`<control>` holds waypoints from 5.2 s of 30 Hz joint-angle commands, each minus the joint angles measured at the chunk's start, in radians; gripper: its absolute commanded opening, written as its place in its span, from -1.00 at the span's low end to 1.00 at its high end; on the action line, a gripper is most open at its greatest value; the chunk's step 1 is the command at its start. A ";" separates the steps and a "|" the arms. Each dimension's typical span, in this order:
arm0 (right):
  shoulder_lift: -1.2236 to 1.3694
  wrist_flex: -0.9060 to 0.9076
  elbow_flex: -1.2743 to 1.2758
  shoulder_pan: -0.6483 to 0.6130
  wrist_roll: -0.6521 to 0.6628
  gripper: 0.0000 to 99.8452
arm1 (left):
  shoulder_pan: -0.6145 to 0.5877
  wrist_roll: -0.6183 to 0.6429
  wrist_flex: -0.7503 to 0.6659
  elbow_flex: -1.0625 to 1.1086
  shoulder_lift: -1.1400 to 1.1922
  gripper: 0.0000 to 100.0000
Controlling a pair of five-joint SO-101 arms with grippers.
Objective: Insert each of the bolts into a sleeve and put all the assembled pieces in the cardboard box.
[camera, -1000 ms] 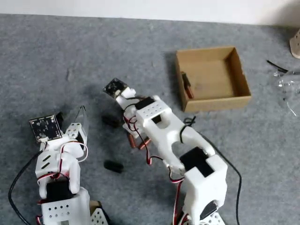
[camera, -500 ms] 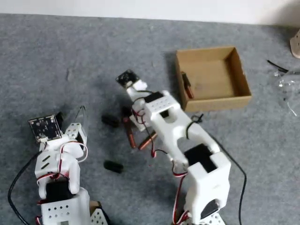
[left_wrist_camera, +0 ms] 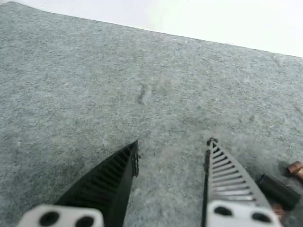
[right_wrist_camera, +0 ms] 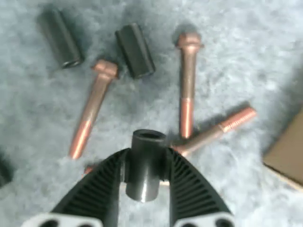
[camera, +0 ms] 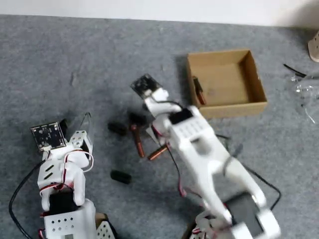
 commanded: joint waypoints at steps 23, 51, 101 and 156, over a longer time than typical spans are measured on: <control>-1.488 -0.054 0.924 0.153 -0.005 -0.99 | 0.329 0.000 0.021 0.024 -0.010 -0.56; -1.600 -0.234 1.139 0.278 -0.115 -0.99 | 0.476 0.025 0.218 0.002 -0.016 -0.57; -1.600 -0.285 1.187 0.274 -0.112 -0.99 | 0.602 0.328 0.315 -0.725 1.047 -0.56; -1.600 -0.311 1.188 0.274 -0.110 -0.99 | 0.432 0.422 0.146 -1.096 1.891 -0.76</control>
